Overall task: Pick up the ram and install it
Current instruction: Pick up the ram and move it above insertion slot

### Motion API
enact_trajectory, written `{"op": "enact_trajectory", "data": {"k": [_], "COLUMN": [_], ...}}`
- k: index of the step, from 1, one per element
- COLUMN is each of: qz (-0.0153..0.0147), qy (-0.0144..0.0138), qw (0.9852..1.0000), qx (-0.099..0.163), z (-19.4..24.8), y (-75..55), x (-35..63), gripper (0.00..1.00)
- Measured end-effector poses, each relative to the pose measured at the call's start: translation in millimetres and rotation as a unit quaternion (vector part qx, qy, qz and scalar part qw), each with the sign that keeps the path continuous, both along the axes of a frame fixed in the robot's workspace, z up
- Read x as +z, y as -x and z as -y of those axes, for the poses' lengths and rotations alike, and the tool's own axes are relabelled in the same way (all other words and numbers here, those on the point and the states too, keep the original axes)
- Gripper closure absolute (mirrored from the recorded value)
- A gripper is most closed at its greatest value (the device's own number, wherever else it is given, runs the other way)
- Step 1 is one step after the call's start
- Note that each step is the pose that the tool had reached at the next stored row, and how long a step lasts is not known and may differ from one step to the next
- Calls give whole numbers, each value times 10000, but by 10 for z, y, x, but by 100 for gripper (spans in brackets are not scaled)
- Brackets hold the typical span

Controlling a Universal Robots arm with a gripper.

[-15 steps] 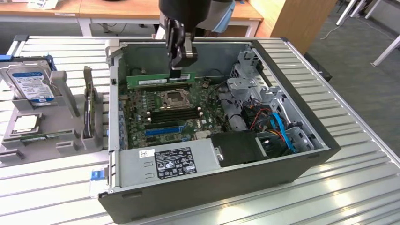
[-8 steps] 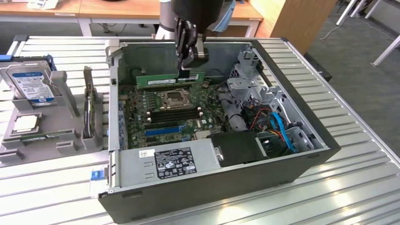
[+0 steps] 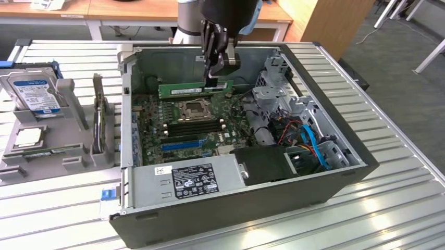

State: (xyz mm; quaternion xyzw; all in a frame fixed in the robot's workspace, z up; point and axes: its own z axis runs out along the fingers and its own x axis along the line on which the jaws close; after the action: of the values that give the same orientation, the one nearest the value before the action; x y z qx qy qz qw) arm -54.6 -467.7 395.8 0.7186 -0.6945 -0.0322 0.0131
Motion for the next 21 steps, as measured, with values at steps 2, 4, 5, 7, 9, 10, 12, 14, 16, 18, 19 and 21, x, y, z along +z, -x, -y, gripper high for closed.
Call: {"op": "enact_trajectory", "data": {"k": [2,4,5,7,9,10,12,14,16,18,19,21], "qz": [0,0,0,0,0,0,0,0,0,0,0,0], "qy": [0,0,0,0,0,0,0,0,0,0,-1,0], "qw": [10000,10000,10000,10000,10000,10000,10000,10000,10000,10000,10000,10000], "qx": [0,0,-1,0,0,0,0,0,0,0,0,0], "z": [0,-8,-16,-39,-67,-81,-110,-143,-175,-209,-230,-280], "y": [0,-1,0,0,-1,-1,-1,-2,-2,-3,-3,-5], "x": [0,0,0,0,0,-1,-1,-2,-2,-3,-3,-4], "gripper": [89,89,89,89,89,89,89,89,89,89,89,89]}}
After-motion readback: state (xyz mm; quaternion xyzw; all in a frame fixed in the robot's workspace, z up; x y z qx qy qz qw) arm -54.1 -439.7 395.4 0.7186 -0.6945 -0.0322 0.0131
